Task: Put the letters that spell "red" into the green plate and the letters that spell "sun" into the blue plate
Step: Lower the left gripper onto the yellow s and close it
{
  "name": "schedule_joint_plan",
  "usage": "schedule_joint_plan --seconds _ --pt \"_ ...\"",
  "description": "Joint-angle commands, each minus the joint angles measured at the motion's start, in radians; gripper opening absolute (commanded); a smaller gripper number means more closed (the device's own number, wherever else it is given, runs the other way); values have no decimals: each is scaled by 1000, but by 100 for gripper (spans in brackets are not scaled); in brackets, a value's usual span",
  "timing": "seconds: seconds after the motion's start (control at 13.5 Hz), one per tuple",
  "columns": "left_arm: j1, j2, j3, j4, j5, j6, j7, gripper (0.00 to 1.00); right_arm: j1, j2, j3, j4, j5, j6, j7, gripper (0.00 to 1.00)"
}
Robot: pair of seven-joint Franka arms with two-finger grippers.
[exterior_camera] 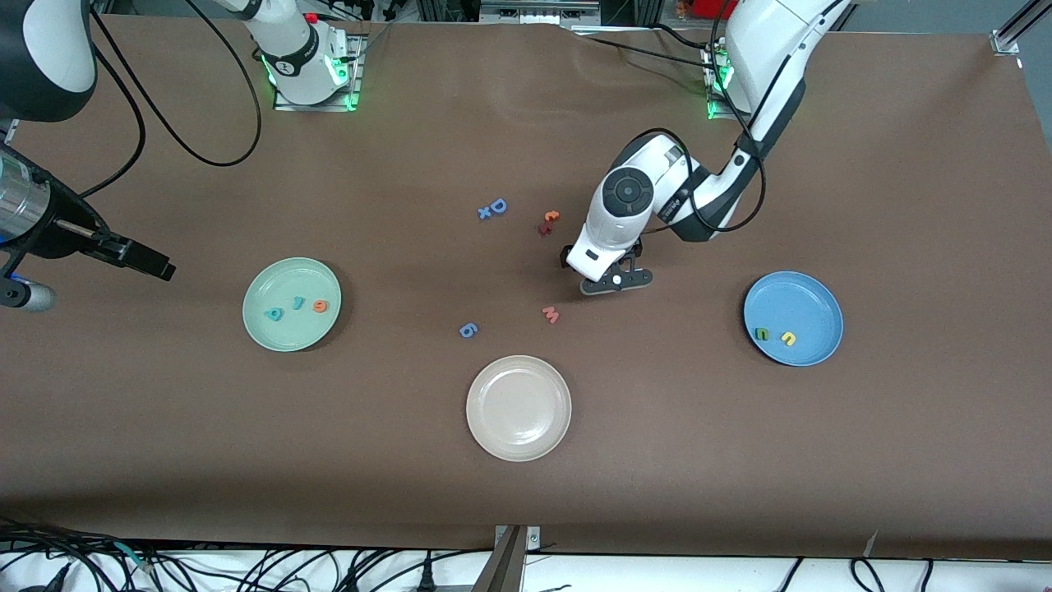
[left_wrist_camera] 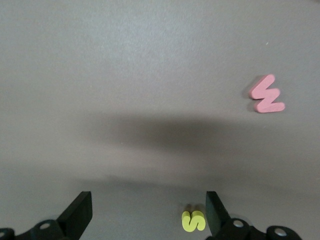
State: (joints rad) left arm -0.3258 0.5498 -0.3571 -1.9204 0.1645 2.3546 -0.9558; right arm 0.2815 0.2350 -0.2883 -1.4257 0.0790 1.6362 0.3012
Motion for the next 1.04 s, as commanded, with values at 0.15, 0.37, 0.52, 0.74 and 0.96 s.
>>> schedule_joint_plan --seconds 0.15,0.37,0.52,0.74,0.96 --pt "-53 -16 -2 -40 46 63 -133 99 2 -14 -8 -16 -16 28 -14 99" --pt "-61 -11 -2 -97 46 175 -146 98 2 -14 -8 -19 -16 36 -14 99" --pt "-70 -5 0 -100 46 183 -147 98 2 -5 -8 -19 -16 39 -14 99" --pt "-75 -1 0 -100 46 183 -155 98 -30 -3 11 -27 -15 47 -14 99" --pt "-91 31 4 -97 90 193 -194 97 -164 -13 159 -27 -16 42 -14 99"
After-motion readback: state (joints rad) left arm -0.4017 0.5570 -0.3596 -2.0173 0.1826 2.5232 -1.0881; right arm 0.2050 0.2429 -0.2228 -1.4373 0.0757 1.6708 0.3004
